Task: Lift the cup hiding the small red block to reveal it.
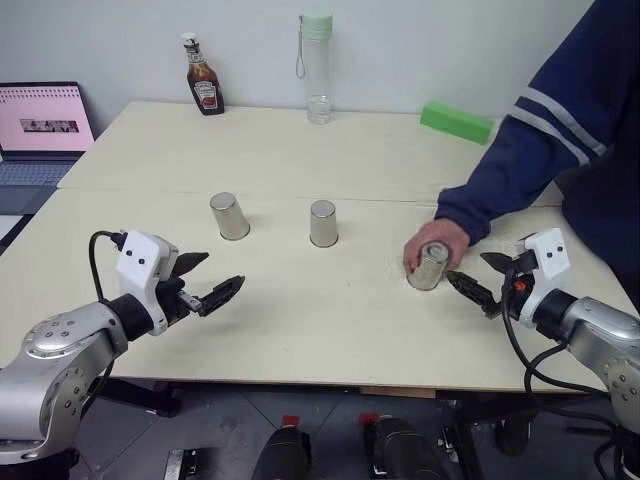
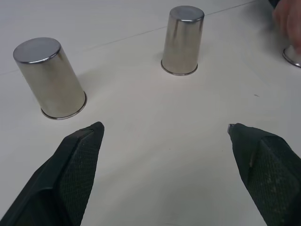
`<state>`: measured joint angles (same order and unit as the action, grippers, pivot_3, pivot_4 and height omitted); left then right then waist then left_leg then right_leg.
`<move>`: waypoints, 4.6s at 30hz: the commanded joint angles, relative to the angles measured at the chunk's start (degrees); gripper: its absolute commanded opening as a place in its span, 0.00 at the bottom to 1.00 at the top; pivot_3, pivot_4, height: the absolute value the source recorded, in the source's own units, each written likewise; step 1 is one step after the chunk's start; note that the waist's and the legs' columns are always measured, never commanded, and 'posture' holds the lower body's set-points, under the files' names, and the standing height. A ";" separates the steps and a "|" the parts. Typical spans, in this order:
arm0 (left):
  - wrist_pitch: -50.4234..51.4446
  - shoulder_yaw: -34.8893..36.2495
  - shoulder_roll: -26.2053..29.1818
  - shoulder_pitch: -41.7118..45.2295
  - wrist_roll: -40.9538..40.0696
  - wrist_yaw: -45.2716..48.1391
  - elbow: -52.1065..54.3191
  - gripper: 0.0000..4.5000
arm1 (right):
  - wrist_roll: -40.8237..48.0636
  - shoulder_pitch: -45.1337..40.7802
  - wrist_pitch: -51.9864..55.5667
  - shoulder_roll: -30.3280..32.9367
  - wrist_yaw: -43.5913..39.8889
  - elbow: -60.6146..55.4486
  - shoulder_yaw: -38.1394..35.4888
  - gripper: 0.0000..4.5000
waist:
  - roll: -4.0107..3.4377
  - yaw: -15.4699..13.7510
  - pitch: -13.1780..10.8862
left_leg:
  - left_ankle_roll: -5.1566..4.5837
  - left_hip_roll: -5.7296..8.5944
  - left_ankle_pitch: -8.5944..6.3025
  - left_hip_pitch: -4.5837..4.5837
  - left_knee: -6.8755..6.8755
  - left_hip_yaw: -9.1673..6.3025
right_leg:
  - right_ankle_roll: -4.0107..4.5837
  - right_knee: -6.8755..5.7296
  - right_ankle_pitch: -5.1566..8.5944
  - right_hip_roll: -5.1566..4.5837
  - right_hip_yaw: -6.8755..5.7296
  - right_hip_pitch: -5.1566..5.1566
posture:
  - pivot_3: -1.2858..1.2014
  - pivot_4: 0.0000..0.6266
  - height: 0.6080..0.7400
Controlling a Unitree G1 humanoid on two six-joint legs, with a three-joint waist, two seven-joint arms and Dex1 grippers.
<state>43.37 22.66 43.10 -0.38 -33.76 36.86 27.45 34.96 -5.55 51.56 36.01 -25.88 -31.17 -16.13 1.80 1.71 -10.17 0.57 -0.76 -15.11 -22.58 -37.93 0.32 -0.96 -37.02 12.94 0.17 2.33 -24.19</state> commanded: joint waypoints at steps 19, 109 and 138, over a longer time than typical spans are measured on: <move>-1.83 -0.09 0.55 0.94 1.67 -0.06 0.54 1.00 | -0.52 -2.64 -1.67 -0.28 1.02 0.28 0.74 0.99 | 0.00 0.01 0.00 | 0.00 0.01 0.00 0.00 0.00 0.01 | -0.08 -0.01 -0.05 0.00 0.01 0.00 | 0.52 0.24 1.00; -59.94 -22.94 -34.95 56.05 29.61 -5.13 -92.73 0.60 | -1.01 4.26 -9.20 -2.16 2.00 -9.35 2.13 1.00 | 0.12 -0.56 0.06 | -0.03 0.15 0.00 -0.15 -0.18 0.03 | -0.55 -0.01 -0.34 0.27 -0.07 0.02 | 0.52 0.24 1.00; -32.57 -19.89 -27.17 31.71 26.61 -9.49 -47.65 0.60 | -2.52 -3.83 -9.97 -3.59 -0.95 -1.41 10.54 1.00 | 0.02 -1.61 0.13 | -0.16 0.18 0.08 -0.24 -0.75 0.04 | -0.83 -0.08 -0.53 0.24 0.04 0.15 | 0.52 0.24 1.00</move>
<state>12.77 3.16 16.42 30.05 -7.27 27.52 -19.07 32.61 -8.13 42.81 32.49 -26.21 -31.74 -5.38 1.82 0.10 -10.04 0.41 -0.58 -15.04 -22.82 -38.68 0.34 -1.78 -37.10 12.41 0.40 2.36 -24.04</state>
